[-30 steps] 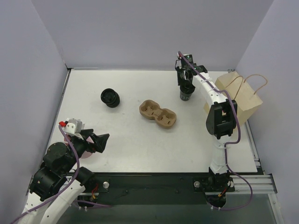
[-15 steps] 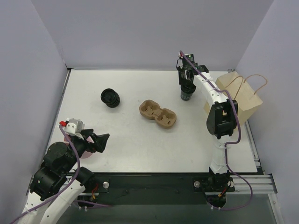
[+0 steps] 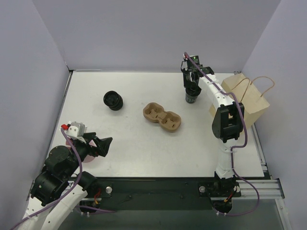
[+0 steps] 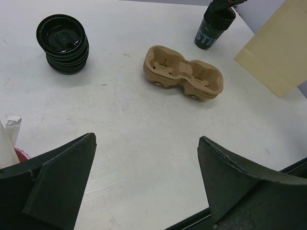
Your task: Pack the takeout coffee
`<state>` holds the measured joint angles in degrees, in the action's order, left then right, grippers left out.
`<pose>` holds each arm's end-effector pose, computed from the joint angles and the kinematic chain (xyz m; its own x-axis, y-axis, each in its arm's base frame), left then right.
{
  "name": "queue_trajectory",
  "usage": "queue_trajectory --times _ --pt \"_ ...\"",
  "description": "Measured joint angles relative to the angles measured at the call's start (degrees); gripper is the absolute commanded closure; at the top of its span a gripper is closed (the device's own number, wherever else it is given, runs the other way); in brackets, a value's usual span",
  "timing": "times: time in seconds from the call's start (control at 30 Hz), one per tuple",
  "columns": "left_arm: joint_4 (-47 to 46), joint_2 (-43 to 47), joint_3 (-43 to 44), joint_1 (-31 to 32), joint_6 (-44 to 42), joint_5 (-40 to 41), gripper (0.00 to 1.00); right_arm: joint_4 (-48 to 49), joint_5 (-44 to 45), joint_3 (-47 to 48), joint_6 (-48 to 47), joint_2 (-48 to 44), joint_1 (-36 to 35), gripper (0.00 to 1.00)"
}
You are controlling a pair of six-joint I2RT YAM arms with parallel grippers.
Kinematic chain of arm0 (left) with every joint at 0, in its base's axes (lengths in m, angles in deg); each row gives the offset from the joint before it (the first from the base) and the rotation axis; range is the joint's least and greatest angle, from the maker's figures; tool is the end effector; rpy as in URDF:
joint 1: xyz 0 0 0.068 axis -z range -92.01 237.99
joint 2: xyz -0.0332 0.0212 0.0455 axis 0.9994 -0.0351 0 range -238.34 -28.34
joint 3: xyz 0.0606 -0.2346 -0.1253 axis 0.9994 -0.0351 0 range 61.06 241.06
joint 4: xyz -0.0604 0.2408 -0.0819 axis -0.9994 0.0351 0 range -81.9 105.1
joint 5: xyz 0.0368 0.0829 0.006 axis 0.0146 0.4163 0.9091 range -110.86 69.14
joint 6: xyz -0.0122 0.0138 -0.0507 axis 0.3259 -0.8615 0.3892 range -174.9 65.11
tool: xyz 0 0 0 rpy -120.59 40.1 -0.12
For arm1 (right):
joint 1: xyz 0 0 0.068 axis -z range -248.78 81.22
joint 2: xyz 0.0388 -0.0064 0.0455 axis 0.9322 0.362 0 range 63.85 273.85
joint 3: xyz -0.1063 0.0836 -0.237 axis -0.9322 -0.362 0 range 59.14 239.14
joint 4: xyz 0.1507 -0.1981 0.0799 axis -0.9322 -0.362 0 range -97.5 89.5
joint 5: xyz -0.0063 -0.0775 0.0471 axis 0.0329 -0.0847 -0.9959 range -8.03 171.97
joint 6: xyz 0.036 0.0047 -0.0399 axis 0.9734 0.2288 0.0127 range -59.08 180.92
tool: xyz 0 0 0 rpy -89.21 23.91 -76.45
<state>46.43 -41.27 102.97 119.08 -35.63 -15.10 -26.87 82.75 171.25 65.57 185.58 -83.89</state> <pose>0.0498 -0.0257 0.3260 -0.2728 -0.2188 -0.9368 0.3591 0.8802 -0.3102 0.4820 0.1295 0.2919 -0.5857 -0.0743 -0.8071 -0.2034 0.9774 0.0576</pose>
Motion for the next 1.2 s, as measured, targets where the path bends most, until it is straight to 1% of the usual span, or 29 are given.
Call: queue_trajectory --times 0.3,0.43,0.53,0.67,0.8,1.2 --pt "0.0 0.0 0.0 0.0 0.0 0.0 0.03 -1.1 1.3 0.6 -1.2 0.0 -0.3 0.94" --pt "0.0 0.0 0.0 0.0 0.0 0.0 0.03 -1.3 1.4 0.9 -1.7 -0.1 -0.3 0.89" --pt "0.0 0.0 0.0 0.0 0.0 0.0 0.03 -1.3 1.4 0.9 -1.8 -0.1 -0.3 0.92" --pt "0.0 0.0 -0.1 0.0 0.0 0.0 0.03 -1.4 1.4 0.9 -1.9 -0.1 -0.3 0.92" --pt "0.0 0.0 -0.1 0.0 0.0 0.0 0.03 -1.4 1.4 0.9 -1.9 -0.1 -0.3 0.98" --pt "0.0 -0.3 -0.1 0.0 0.0 0.0 0.03 -2.4 2.8 2.8 -3.0 -0.5 -0.3 1.0"
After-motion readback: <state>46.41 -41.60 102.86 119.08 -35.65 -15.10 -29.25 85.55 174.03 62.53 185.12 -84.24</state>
